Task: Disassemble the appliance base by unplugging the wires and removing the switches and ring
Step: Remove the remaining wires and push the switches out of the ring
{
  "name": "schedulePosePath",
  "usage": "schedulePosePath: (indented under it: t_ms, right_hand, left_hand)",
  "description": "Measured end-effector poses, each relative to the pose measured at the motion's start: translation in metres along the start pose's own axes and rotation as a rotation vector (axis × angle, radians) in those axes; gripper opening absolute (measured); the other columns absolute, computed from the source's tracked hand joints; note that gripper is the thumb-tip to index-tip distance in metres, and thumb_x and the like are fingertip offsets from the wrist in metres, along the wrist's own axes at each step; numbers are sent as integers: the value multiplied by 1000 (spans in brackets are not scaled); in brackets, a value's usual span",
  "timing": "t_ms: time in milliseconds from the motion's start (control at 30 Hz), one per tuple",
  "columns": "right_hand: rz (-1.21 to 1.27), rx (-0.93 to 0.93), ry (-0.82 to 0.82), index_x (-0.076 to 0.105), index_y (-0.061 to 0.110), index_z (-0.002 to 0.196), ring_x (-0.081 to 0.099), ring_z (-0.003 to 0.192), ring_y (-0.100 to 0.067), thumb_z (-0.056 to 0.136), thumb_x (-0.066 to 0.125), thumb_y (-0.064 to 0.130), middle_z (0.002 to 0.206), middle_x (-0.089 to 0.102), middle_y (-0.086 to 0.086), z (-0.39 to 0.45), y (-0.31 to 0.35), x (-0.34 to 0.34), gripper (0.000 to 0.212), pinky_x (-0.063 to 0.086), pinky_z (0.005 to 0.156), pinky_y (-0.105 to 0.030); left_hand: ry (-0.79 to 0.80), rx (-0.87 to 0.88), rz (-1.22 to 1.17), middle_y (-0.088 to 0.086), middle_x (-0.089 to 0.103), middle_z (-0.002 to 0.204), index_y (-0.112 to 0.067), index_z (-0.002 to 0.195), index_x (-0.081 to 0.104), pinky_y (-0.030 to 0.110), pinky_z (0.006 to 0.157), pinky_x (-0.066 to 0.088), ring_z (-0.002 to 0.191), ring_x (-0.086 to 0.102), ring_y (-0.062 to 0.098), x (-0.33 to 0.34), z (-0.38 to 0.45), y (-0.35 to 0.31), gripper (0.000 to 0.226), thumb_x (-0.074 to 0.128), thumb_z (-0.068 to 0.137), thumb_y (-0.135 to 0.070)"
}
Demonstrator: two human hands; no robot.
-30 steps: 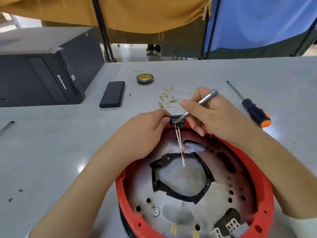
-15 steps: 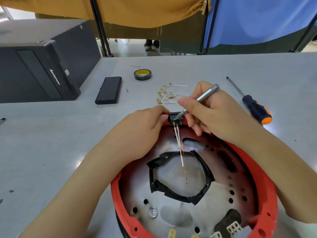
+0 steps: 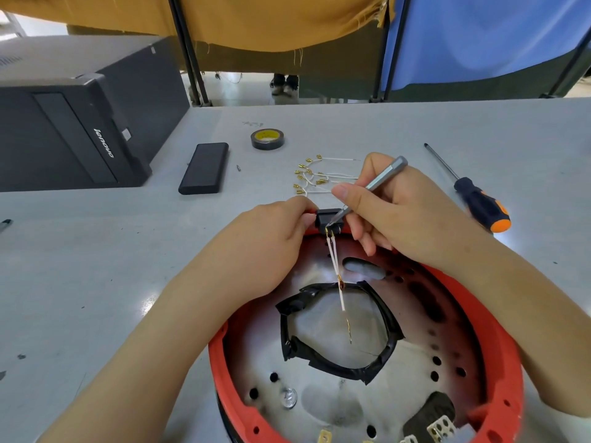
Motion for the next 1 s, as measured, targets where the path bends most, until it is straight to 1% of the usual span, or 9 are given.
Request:
schedulePosePath:
  t_ms: [133,200,267,367,467,533,700,867,1000]
  right_hand:
    - [-84,0,13,42,18,77,50,34,-11,95,54,35,54,63,-5,0,1,-1,27,34,39,-9]
    - [-213,2,52,44,22,75,55,37,-14,94,54,36,56,65,-3,0,1,5,25,37,40,-12]
    - [-269,-1,71,44,26,73,57,40,-13,93,54,36,56,65,0,-1,1,9,24,38,41,-12]
    - [-147,7,2,43,25,71,52,37,-13,92,54,40,54,62,-4,-3,0,1,28,34,39,-10]
    - [25,15,-35,43,22,72,47,34,-14,89,55,40,52,60,-6,-2,-2,-5,28,33,37,-11]
    - [15,15,-18,42,22,73,48,34,-13,90,55,40,53,61,-5,-2,-2,-3,28,33,37,-10]
    - [-1,13,-9,41,20,75,48,33,-11,94,55,33,53,62,-5,-2,0,-2,28,33,37,-10]
    - [12,18,14,40,17,76,50,34,-13,95,56,30,56,64,-8,-1,3,-1,28,34,36,-14]
    - [-35,18,5,41,17,77,52,34,-13,95,55,31,57,64,-8,-1,5,-1,27,34,36,-16]
  left_hand:
    - [0,0,16,-4,63,107,-31,114,52,37,85,42,99,56,20,0,0,0,26,31,101,-35]
    - [-1,2,33,-2,64,106,-31,112,51,37,82,42,97,56,22,1,0,-1,24,31,101,-35]
    - [-2,2,42,-1,64,105,-31,111,51,38,82,43,96,56,23,1,0,-1,23,31,101,-35]
    - [-4,1,14,-3,64,105,-32,114,52,38,85,43,98,56,22,0,-1,-1,25,31,100,-35]
    - [-11,4,-1,-6,64,105,-32,112,53,32,81,40,97,55,19,0,-2,-1,24,32,101,-35]
    - [-10,10,8,-6,63,105,-31,113,53,31,80,39,97,55,19,0,-2,-2,25,32,101,-34]
    - [-14,8,1,-5,64,105,-32,114,53,36,85,42,98,56,20,0,-1,-2,25,32,101,-34]
    - [-14,7,11,-5,64,106,-31,114,53,37,85,42,98,56,20,-1,0,-1,26,31,101,-34]
    - [-12,5,20,-3,64,105,-31,114,53,39,85,43,97,56,22,0,0,-1,26,31,101,-35]
Point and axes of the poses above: each hand's wrist, its own z-axis towards the middle knuckle, its own x-axis out of the palm, y = z × x, the point moved 7 cm from there along z, towards the middle knuckle
